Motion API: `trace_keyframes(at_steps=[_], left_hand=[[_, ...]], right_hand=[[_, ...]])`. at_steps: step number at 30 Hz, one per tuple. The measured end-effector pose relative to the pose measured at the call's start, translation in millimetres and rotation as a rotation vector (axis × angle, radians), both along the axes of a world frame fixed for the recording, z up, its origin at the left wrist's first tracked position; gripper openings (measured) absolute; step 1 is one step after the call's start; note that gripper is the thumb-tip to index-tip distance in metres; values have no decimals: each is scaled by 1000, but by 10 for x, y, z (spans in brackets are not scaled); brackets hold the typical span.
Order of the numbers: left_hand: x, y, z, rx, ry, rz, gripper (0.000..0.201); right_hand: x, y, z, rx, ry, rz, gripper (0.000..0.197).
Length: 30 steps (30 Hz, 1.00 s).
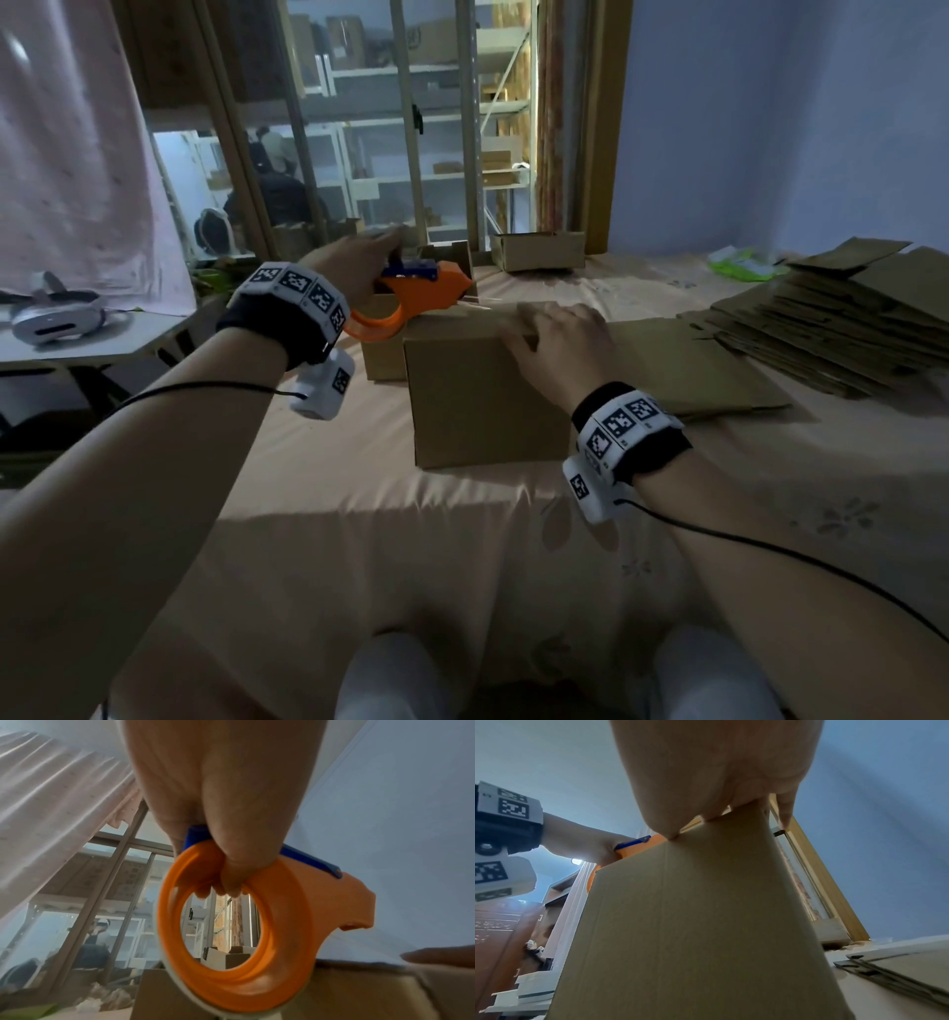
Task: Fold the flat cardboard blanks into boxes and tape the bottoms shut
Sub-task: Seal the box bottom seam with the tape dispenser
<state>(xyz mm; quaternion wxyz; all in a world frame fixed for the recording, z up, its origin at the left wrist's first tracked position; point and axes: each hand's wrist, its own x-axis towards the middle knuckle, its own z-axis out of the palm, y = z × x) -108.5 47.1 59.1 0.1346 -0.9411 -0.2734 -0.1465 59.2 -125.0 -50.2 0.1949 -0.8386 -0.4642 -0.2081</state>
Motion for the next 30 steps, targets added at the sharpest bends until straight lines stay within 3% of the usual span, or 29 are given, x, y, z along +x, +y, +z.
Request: trace_keyframes(at_steps=[6, 14, 18, 23, 26, 30], left_hand=[[-54, -81, 20, 54, 32, -56, 38], [-71, -64, -37, 141, 157, 8, 43], [-55, 5, -78, 72, 167, -22, 49], [-26, 70, -99, 35, 149, -34, 44], [-13, 101, -103, 19, 143, -38, 40], [0, 138, -99, -3, 137, -46, 39]], right_hand=[[-21, -51, 74, -40, -13, -10, 75], [-44, -67, 98, -86, 13, 15, 71], [-111, -52, 162, -119, -52, 27, 68], [-227, 29, 370, -235, 30, 56, 53], [-200, 169, 387, -316, -21, 74, 60], [-155, 268, 299, -334, -33, 120, 88]])
